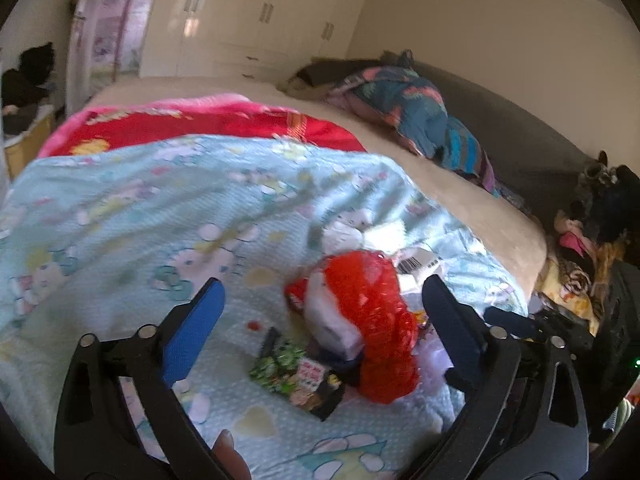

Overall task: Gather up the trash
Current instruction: 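Grasp the red plastic bag with the left tool while the right tool grasps the white mesh bag, then carry both bags over the yellow bin and open both tools to drop them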

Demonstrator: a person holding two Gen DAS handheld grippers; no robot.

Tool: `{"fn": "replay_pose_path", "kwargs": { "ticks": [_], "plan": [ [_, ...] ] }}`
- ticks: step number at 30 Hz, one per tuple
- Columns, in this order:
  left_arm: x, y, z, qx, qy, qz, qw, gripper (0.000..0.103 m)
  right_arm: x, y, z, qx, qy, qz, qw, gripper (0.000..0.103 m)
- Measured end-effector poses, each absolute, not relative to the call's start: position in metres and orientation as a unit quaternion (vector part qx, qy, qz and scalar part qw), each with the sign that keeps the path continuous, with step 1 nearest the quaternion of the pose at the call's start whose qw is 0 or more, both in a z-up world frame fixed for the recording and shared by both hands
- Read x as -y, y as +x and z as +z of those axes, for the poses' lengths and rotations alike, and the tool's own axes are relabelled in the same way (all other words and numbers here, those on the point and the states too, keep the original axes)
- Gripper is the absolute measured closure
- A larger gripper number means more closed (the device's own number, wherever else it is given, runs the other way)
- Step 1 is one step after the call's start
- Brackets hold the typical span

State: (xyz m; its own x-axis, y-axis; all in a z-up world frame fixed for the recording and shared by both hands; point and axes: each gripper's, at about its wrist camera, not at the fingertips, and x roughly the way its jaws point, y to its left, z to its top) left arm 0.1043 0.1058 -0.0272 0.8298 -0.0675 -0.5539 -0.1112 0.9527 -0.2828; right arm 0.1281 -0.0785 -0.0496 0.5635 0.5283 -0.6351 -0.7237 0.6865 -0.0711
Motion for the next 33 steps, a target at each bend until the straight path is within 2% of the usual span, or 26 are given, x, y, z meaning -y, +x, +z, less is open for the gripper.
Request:
{"fn": "replay_pose_path", "kwargs": {
  "ticks": [8, 11, 13, 14, 15, 16, 19, 24, 33],
  "plan": [
    [-0.099, 0.144, -0.052, -0.346, -0.190, -0.020, 0.919, 0.039, 0.077, 0.158, -0.067, -0.338, -0.150, 0.381, 0.847, 0.034],
    [-0.097, 0.145, -0.057, -0.350, -0.196, -0.024, 0.916, 0.049, 0.073, 0.160, -0.072, -0.345, -0.156, 0.391, 0.839, 0.047],
    [-0.095, 0.145, -0.057, -0.351, -0.194, -0.027, 0.915, 0.060, 0.071, 0.157, -0.073, -0.347, -0.158, 0.400, 0.834, 0.059],
    [-0.093, 0.145, -0.058, -0.352, -0.194, -0.030, 0.915, 0.065, 0.070, 0.155, -0.072, -0.343, -0.162, 0.403, 0.833, 0.061],
    [-0.092, 0.145, -0.058, -0.353, -0.193, -0.032, 0.915, 0.076, 0.070, 0.153, -0.072, -0.340, -0.162, 0.405, 0.833, 0.065],
    [-0.090, 0.143, -0.058, -0.353, -0.192, -0.034, 0.915, 0.083, 0.071, 0.151, -0.070, -0.335, -0.162, 0.407, 0.834, 0.071],
    [-0.091, 0.140, -0.056, -0.350, -0.195, -0.038, 0.915, 0.093, 0.075, 0.147, -0.066, -0.332, -0.152, 0.409, 0.836, 0.080],
    [-0.092, 0.128, -0.046, -0.330, -0.211, -0.045, 0.919, 0.097, 0.089, 0.139, -0.056, -0.324, -0.117, 0.408, 0.846, 0.083],
    [-0.091, 0.107, -0.022, -0.298, -0.221, -0.061, 0.927, 0.098, 0.128, 0.136, -0.037, -0.318, -0.001, 0.390, 0.864, 0.085]
  ]
}}
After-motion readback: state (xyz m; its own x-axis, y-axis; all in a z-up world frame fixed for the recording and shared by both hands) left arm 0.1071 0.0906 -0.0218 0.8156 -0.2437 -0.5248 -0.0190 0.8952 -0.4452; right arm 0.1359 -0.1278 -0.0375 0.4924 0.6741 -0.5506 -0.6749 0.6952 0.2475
